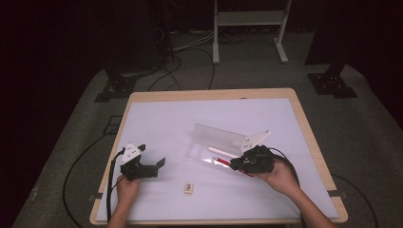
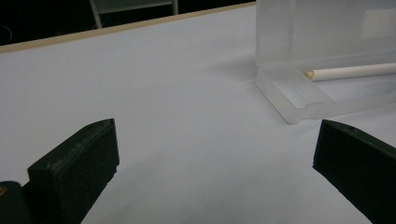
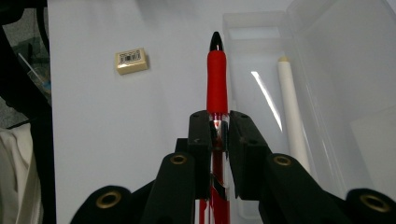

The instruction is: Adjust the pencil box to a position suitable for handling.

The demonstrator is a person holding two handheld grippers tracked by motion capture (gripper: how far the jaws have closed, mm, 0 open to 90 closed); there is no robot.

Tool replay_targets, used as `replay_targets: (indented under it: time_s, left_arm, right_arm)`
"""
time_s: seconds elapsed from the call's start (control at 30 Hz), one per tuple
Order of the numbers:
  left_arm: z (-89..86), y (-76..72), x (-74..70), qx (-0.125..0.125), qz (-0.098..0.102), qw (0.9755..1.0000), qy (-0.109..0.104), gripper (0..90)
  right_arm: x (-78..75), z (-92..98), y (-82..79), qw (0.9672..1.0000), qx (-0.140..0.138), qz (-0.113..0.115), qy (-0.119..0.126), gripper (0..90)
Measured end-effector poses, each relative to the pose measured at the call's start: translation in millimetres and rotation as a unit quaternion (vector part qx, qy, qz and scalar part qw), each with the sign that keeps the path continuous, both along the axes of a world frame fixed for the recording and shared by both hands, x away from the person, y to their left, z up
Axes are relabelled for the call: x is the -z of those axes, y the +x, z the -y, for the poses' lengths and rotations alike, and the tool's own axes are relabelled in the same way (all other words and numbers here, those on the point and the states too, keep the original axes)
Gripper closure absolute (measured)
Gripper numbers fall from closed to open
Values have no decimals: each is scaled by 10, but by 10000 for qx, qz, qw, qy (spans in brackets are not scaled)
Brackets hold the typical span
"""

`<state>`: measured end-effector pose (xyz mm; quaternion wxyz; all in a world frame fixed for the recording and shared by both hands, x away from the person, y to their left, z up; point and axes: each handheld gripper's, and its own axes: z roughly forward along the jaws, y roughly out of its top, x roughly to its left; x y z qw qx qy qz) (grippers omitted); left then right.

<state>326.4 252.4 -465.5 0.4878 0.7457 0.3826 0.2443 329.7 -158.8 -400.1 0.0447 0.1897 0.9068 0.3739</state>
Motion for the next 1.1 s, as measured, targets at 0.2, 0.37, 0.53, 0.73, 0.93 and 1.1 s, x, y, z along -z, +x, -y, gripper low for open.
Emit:
replay_targets:
  time_s: [0.2,0.37,0.53,0.73,0.93,1.1]
  left_arm:
    - [1,0,0,0,5,10000,-16,0]
    - [2,-1,0,3,5,10000,-15,0]
    - [-1,1,0,8,15,10000,-11,0]
    - [1,0,1,1,7,10000,-22,0]
    - [1,-1,0,3,7,10000,-25,0]
    - [1,0,1,1,7,10000,-23,0]
  right_arm:
    - [-39,-56,77,10000,-36,20,-41,789]
    - [-68,-107,125,10000,-64,60,-46,789]
    - [-75,-164,163,9999,-86,38,-77,789]
    - [-65,-203,225,9998,-121,70,-152,789]
    - [-42,-215,282,9998,-85,55,-183,789]
    - [-8,-232,328,9997,-75,48,-226,789]
